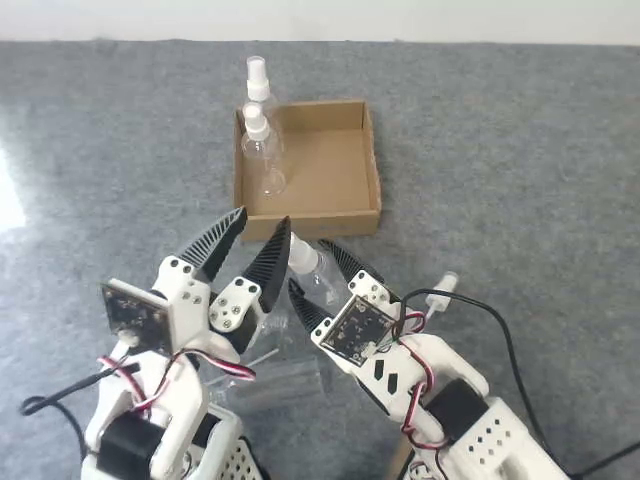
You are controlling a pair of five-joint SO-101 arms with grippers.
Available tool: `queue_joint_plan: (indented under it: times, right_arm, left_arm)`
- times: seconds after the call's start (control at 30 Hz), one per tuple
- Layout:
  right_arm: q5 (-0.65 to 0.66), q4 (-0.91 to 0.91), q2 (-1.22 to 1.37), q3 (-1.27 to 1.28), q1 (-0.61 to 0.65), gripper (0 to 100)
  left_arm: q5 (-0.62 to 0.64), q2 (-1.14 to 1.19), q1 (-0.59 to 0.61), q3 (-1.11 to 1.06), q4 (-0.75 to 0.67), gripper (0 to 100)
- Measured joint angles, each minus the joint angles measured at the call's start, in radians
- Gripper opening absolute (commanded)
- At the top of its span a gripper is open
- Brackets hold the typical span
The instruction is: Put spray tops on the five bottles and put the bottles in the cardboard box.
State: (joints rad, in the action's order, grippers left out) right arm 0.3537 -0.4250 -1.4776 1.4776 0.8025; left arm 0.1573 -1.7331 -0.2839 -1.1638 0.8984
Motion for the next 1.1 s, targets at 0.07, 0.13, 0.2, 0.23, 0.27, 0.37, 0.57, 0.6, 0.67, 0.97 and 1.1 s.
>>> queue_joint_plan:
  times: [0.07, 0.13, 0.2, 0.23, 0.27, 0.37, 0.57, 0.6, 0.67, 0.97, 1.1]
  right_arm:
    - [0.000, 0.000, 0.000, 0.000, 0.000, 10.1]
    - [0.000, 0.000, 0.000, 0.000, 0.000, 10.1]
    - [0.000, 0.000, 0.000, 0.000, 0.000, 10.1]
    - [0.000, 0.000, 0.000, 0.000, 0.000, 10.1]
    - [0.000, 0.000, 0.000, 0.000, 0.000, 10.1]
    - [0.000, 0.000, 0.000, 0.000, -0.003, 10.1]
    - [0.000, 0.000, 0.000, 0.000, -0.002, 10.1]
    - [0.000, 0.000, 0.000, 0.002, -0.003, 10.1]
    - [0.000, 0.000, 0.000, 0.002, -0.006, 10.1]
    - [0.000, 0.000, -0.003, 0.000, 0.000, 10.1]
    - [0.000, 0.000, -0.003, 0.014, 0.000, 10.1]
  left_arm:
    - [0.000, 0.000, 0.000, -0.026, -0.031, 15]
    - [0.000, 0.000, 0.000, -0.051, -0.063, 15]
    - [0.000, 0.000, 0.000, -0.074, -0.086, 15]
    - [0.000, 0.003, 0.000, -0.083, -0.097, 15]
    - [-0.002, 0.000, 0.000, -0.094, -0.104, 15]
    - [-0.003, 0.000, 0.002, -0.115, -0.126, 15]
    - [-0.003, 0.000, -0.025, -0.117, -0.130, 15]
    - [-0.011, 0.000, -0.040, -0.123, -0.130, 15]
    - [-0.038, 0.000, -0.074, -0.137, -0.132, 15]
    - [-0.074, 0.002, -0.106, -0.150, -0.130, 15]
    - [-0.074, 0.003, -0.106, -0.129, -0.130, 15]
